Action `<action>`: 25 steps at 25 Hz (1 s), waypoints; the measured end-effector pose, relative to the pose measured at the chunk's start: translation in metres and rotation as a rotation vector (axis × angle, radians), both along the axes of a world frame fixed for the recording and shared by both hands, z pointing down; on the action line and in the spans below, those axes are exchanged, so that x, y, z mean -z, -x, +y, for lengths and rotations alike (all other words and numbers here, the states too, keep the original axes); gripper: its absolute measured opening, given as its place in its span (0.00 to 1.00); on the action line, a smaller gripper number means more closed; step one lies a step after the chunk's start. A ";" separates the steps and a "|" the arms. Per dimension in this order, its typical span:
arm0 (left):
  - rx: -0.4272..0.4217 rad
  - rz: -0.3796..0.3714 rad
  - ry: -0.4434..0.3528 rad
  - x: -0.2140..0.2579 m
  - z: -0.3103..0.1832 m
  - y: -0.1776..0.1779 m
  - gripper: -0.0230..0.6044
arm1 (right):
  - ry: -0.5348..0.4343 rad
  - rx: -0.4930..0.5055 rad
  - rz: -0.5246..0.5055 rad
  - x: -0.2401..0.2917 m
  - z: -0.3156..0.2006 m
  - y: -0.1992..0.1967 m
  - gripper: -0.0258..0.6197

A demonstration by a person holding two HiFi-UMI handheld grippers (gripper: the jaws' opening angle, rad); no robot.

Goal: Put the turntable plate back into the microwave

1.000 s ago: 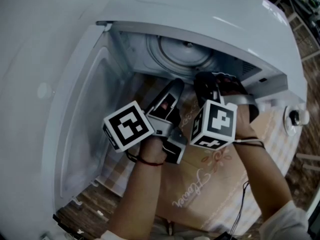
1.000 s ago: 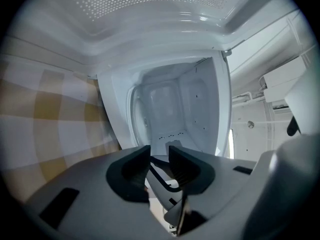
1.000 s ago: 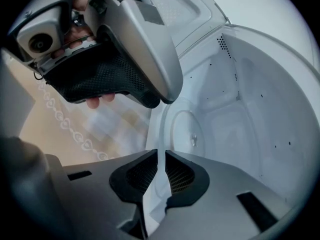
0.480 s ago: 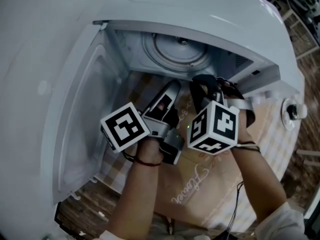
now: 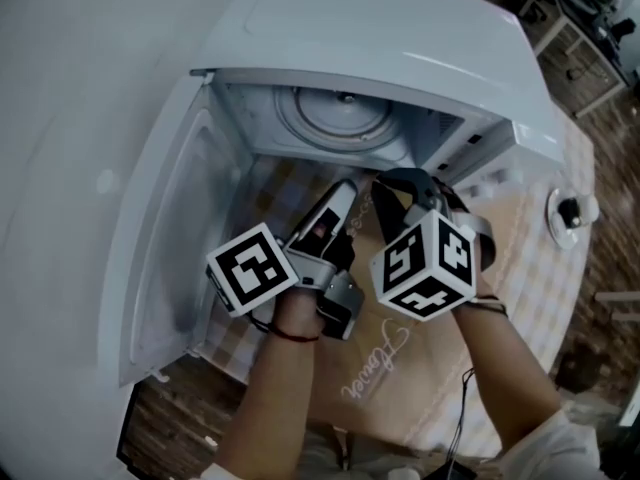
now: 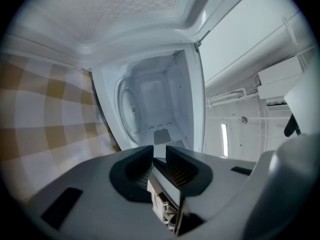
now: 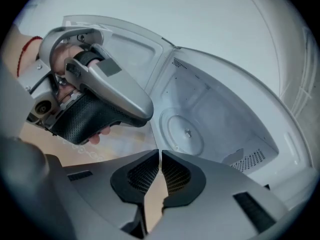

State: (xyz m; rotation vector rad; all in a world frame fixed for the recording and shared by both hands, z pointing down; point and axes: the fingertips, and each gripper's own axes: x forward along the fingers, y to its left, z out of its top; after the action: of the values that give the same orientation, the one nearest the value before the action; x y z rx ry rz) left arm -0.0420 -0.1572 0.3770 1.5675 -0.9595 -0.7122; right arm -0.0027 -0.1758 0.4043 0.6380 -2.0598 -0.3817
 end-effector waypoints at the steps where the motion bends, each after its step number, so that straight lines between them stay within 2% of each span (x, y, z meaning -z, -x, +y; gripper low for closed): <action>1: -0.003 -0.005 -0.001 0.003 0.002 -0.002 0.16 | 0.009 -0.014 -0.027 0.005 0.003 -0.001 0.10; 6: -0.017 -0.037 -0.018 0.017 0.018 -0.009 0.12 | 0.069 -0.100 -0.192 0.031 0.019 -0.009 0.10; 14: -0.014 -0.166 -0.077 0.034 0.048 -0.018 0.05 | 0.212 -0.199 -0.616 0.065 0.054 -0.016 0.10; 19: -0.051 -0.275 -0.289 0.074 0.065 -0.029 0.05 | 0.235 -0.195 -0.855 0.101 0.081 -0.020 0.10; 25: -0.119 -0.383 -0.420 0.105 0.089 -0.040 0.05 | 0.253 -0.213 -1.069 0.133 0.106 -0.029 0.10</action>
State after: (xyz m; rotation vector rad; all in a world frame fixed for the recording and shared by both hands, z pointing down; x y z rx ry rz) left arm -0.0015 -0.0683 0.2725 2.1681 -1.0236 -0.5614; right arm 0.0264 -0.0699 0.2712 1.0226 -2.9114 0.4575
